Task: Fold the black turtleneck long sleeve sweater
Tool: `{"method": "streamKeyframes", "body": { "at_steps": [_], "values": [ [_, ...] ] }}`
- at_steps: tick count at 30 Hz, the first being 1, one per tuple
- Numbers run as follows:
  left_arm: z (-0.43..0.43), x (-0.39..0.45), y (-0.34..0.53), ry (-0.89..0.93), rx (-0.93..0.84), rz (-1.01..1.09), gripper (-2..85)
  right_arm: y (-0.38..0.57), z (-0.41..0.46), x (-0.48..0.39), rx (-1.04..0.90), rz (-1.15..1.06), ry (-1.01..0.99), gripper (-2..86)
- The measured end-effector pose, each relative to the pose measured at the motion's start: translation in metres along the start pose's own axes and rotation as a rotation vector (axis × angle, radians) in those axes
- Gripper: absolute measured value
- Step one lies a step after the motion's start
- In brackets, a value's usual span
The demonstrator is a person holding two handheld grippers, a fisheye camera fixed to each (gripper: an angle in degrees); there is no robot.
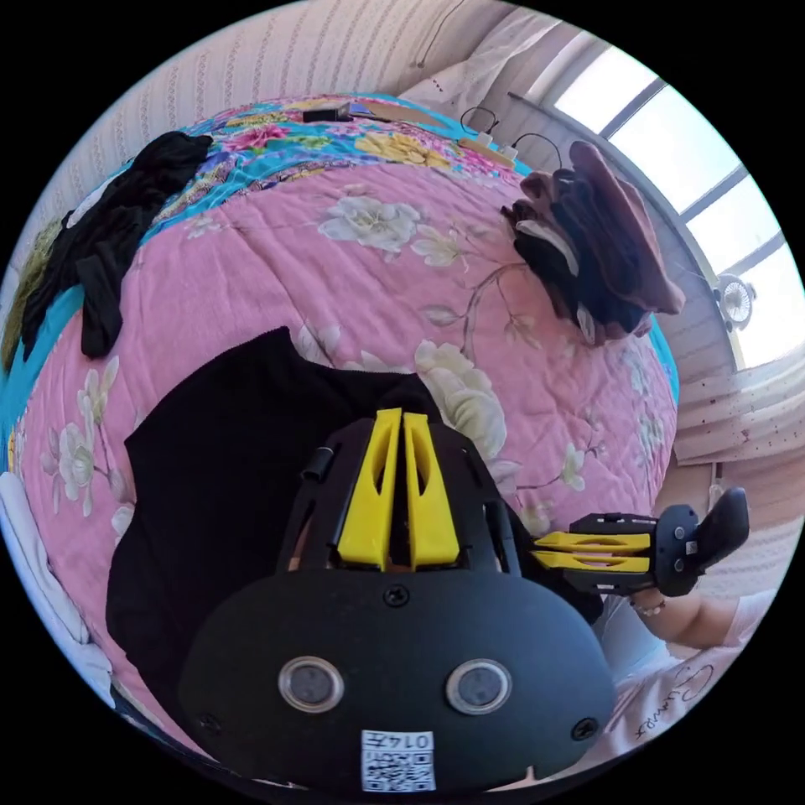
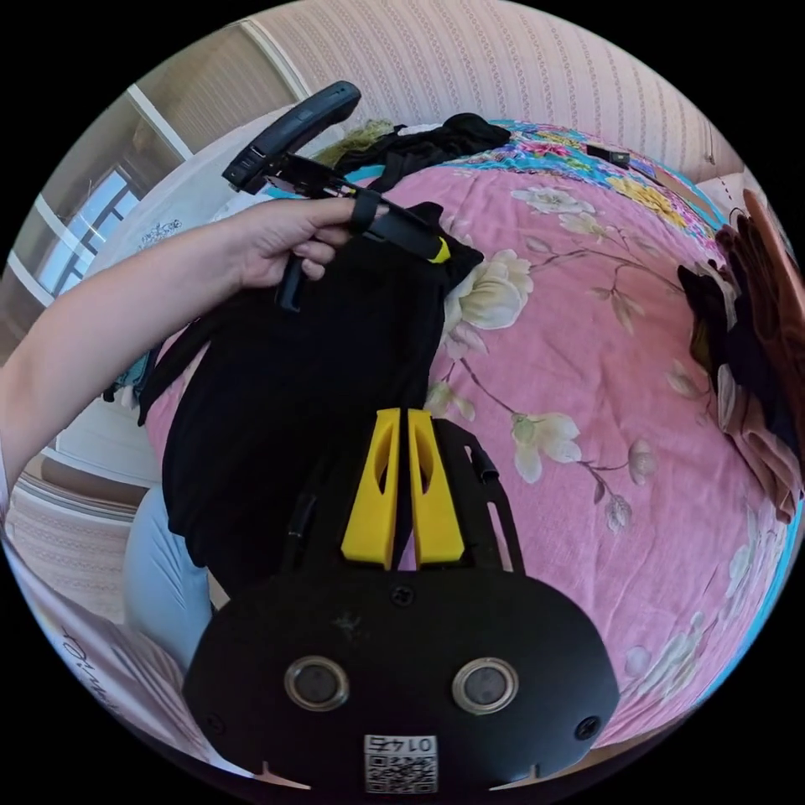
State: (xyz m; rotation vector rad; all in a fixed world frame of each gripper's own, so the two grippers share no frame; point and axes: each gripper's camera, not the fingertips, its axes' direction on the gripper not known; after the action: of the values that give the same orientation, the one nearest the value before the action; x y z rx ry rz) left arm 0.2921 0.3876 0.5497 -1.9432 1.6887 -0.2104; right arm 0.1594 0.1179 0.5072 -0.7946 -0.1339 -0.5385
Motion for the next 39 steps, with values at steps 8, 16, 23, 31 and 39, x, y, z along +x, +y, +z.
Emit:
{"method": "streamKeyframes", "body": {
  "at_steps": [8,16,23,31,39],
  "values": [
    [0.018,-0.011,0.029,-0.064,0.076,-0.026,-0.3,-0.003,0.012,-0.016,-0.018,0.036,0.020,0.8],
    [-0.081,-0.052,0.124,-0.015,0.185,-0.110,5.0,-0.005,0.013,-0.049,0.007,0.074,0.043,4.7],
    [-0.179,-0.053,0.351,-0.127,0.292,-0.135,5.1,0.024,-0.009,-0.103,0.033,0.110,0.050,3.9],
    [-0.213,-0.065,0.708,-0.284,0.506,-0.882,4.9,-0.034,0.044,-0.312,-0.118,-0.326,-0.173,3.3],
    [-0.220,-0.073,0.854,-0.328,0.809,-1.155,5.1,-0.094,0.124,-0.583,-0.200,-0.867,-0.181,4.8]
  ]
}}
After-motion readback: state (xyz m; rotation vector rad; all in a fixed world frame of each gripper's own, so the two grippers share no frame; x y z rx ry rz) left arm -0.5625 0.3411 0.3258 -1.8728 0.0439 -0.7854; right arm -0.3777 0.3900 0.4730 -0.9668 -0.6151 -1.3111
